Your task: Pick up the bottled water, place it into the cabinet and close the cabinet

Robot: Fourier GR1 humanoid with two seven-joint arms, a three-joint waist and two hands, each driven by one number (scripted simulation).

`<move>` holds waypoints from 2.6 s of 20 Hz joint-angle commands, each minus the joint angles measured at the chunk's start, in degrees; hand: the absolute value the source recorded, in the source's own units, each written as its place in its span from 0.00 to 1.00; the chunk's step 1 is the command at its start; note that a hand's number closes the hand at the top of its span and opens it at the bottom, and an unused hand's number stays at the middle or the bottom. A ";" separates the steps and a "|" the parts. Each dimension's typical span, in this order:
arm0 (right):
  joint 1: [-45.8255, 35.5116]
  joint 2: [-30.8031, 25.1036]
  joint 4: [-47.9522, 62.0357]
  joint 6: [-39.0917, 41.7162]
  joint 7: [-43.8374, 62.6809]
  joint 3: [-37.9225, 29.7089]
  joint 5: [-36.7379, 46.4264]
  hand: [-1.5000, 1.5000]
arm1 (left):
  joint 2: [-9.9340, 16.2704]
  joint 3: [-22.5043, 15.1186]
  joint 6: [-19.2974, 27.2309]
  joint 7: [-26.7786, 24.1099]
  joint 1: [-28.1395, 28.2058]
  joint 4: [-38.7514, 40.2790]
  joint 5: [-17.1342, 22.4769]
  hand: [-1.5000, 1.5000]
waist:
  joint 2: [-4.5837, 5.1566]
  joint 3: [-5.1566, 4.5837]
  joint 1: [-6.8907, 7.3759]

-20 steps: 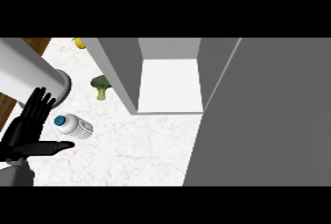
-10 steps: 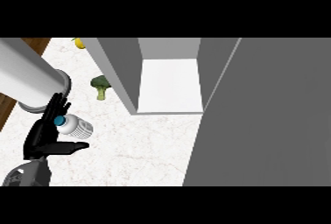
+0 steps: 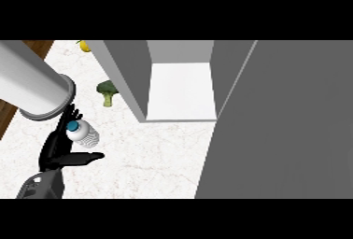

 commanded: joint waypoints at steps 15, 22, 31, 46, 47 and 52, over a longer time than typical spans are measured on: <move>-0.59 -3.69 -7.60 -0.19 4.17 -1.55 1.28 0.00 | 3.78 2.10 -4.11 -14.75 -8.68 24.23 -0.21 0.00 | 0.24 -0.07 -0.41; 2.69 -3.93 -4.21 -2.05 -1.81 2.92 3.35 0.00 | 3.72 2.98 -6.98 -16.12 -9.41 25.02 2.20 1.00 | 0.01 0.03 -0.05; 2.28 -4.70 -5.62 -3.77 0.38 4.75 5.99 0.00 | 4.15 3.79 -12.41 -20.03 -8.97 28.33 4.07 1.00 | 0.10 -0.08 -0.57; -1.22 -4.15 -3.81 -5.43 2.33 2.46 4.41 0.00 | -11.80 -7.14 1.65 -15.69 1.20 3.32 9.68 1.00 | -0.37 0.09 1.15; -0.03 -5.05 -3.71 -5.11 1.06 2.84 4.25 0.00 | -11.82 -10.46 2.22 -14.87 3.46 1.51 11.33 1.00 | -0.39 0.11 1.04; 0.40 -6.68 -6.63 -4.47 1.28 0.71 1.48 0.00 | -11.88 -14.01 4.51 -4.18 6.62 -12.00 14.03 1.00 | -0.38 0.14 1.08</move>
